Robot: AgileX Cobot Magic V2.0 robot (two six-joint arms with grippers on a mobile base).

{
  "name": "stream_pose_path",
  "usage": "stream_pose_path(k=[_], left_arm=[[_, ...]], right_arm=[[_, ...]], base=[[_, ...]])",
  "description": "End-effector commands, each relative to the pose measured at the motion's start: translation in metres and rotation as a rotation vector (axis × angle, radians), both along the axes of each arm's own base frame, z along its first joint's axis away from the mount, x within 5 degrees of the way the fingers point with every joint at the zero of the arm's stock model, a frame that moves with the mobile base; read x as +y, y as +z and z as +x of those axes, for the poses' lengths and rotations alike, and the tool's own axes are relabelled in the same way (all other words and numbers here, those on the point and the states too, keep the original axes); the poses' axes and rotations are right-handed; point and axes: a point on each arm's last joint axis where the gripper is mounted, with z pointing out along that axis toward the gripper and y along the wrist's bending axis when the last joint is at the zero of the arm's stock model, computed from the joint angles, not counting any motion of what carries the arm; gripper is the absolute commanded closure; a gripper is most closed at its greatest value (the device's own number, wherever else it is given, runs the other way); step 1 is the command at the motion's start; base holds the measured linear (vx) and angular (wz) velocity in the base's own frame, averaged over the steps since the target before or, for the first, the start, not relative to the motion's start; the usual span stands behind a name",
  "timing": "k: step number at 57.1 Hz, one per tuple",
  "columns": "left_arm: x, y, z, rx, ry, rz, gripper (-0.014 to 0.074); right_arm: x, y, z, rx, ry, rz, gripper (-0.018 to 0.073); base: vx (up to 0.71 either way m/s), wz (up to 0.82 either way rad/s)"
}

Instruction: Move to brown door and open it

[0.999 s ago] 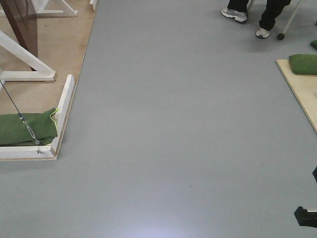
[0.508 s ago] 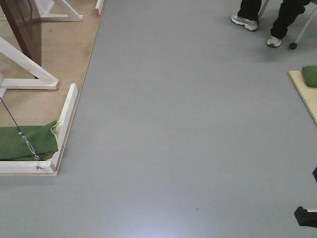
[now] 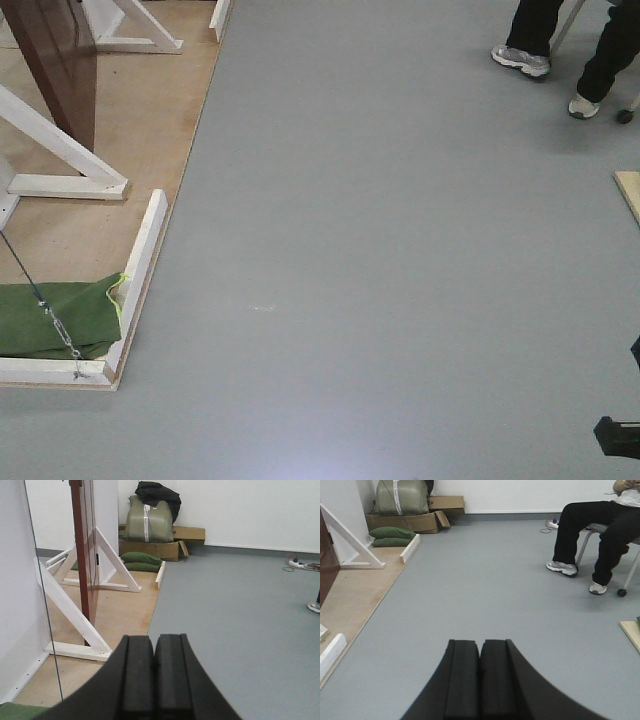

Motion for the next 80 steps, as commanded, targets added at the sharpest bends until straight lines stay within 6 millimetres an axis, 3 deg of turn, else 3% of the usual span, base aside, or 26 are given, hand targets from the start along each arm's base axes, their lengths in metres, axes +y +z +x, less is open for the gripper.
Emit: stream_pose_path(k=[1, 80], left_arm=[[0.0011, 0.0131, -0.0017, -0.105, 0.015, 0.002, 0.0600], [0.0011, 0.0131, -0.0017, -0.105, 0.015, 0.002, 0.0600]], right_arm=[[-0.0007, 0.0057, 0.0007, -0.088, -0.009, -0.007, 0.0559], [-0.0007, 0.0057, 0.0007, -0.088, -0.009, -0.007, 0.0559]], base=[[0.26, 0.09], [0.30, 0.01]])
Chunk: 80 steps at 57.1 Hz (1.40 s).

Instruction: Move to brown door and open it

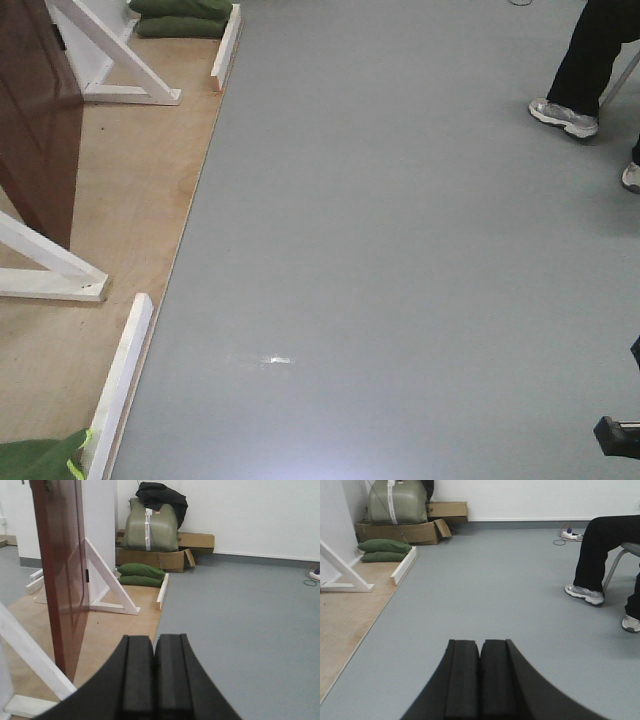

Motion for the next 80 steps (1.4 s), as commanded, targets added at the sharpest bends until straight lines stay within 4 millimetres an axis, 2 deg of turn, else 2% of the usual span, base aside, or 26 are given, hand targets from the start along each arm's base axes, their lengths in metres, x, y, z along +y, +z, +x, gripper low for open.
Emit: stream_pose_path(k=[1, 80], left_arm=[[0.0011, 0.0131, -0.0017, -0.105, 0.015, 0.002, 0.0600], [0.0011, 0.0133, -0.0018, -0.105, 0.014, 0.002, 0.0600]], right_arm=[[-0.0007, 0.0057, 0.0007, -0.088, -0.009, -0.007, 0.0559], [-0.0007, 0.0060, 0.0007, -0.089, -0.008, -0.007, 0.0559]], base=[[0.34, -0.15], [0.33, -0.05]])
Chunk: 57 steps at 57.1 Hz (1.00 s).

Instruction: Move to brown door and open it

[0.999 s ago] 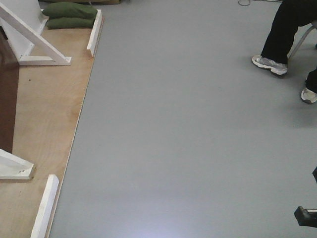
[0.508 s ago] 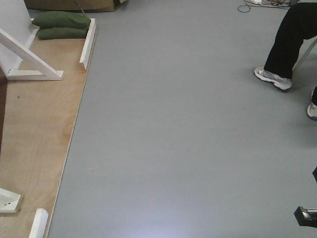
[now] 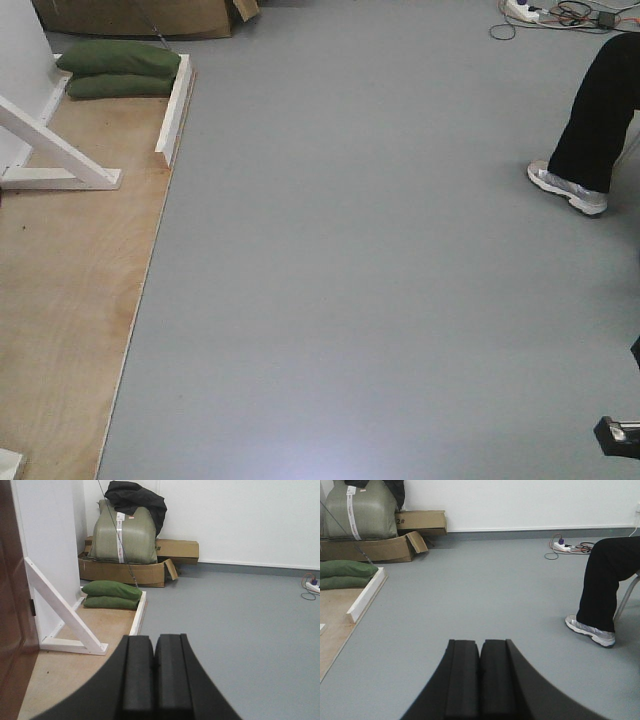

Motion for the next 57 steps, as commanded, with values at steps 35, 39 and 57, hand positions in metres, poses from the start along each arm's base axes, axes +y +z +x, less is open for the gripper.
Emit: stream_pose_path(k=[35, 39, 57], left_arm=[[0.0011, 0.0134, -0.0018, -0.106, 0.014, 0.002, 0.0600], [0.0011, 0.0134, -0.0018, -0.106, 0.014, 0.002, 0.0600], [0.0011, 0.0134, -0.0018, -0.106, 0.014, 0.002, 0.0600]], right_arm=[[-0.0007, 0.0060, 0.0007, -0.089, -0.008, -0.007, 0.0559], [-0.0007, 0.0060, 0.0007, -0.089, -0.008, -0.007, 0.0559], [-0.0007, 0.0060, 0.0008, -0.088, -0.009, -0.007, 0.0559]], base=[[0.21, 0.02], [0.13, 0.00], [0.08, -0.01]])
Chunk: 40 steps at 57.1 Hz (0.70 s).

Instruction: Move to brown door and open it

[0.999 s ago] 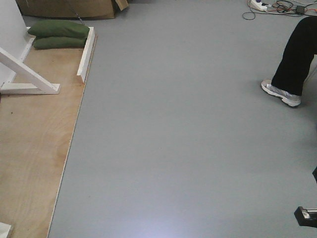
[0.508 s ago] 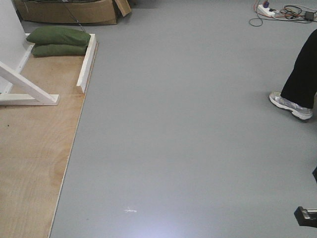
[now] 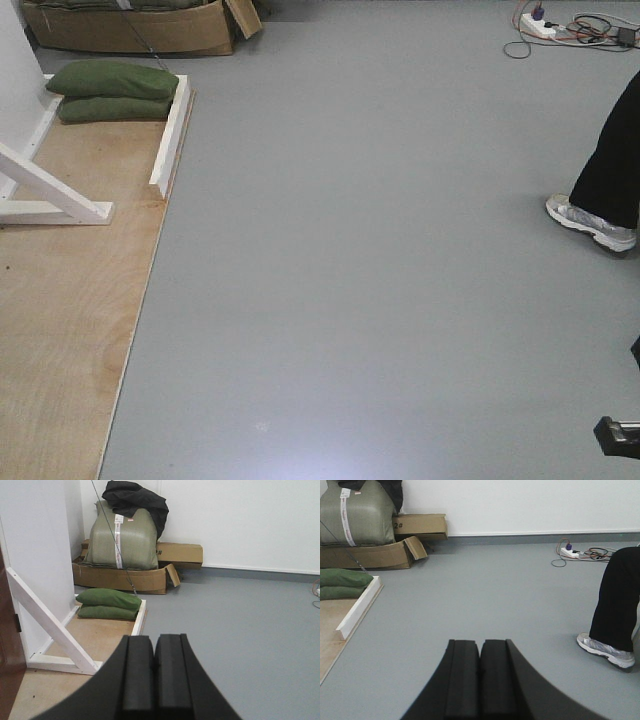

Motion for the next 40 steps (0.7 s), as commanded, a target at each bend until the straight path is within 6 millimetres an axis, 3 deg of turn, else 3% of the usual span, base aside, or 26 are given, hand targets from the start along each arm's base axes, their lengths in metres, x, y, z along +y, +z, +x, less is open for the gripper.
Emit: stream_pose_path(k=[1, 40], left_arm=[[0.0011, 0.0134, -0.0018, -0.106, 0.014, 0.002, 0.0600], [0.0011, 0.0134, -0.0018, -0.106, 0.014, 0.002, 0.0600]], right_arm=[[-0.0008, 0.0060, 0.0008, -0.088, -0.009, -0.007, 0.0559], [-0.0008, 0.0060, 0.0008, -0.088, -0.009, -0.007, 0.0559]], base=[[0.05, -0.02], [0.01, 0.00]])
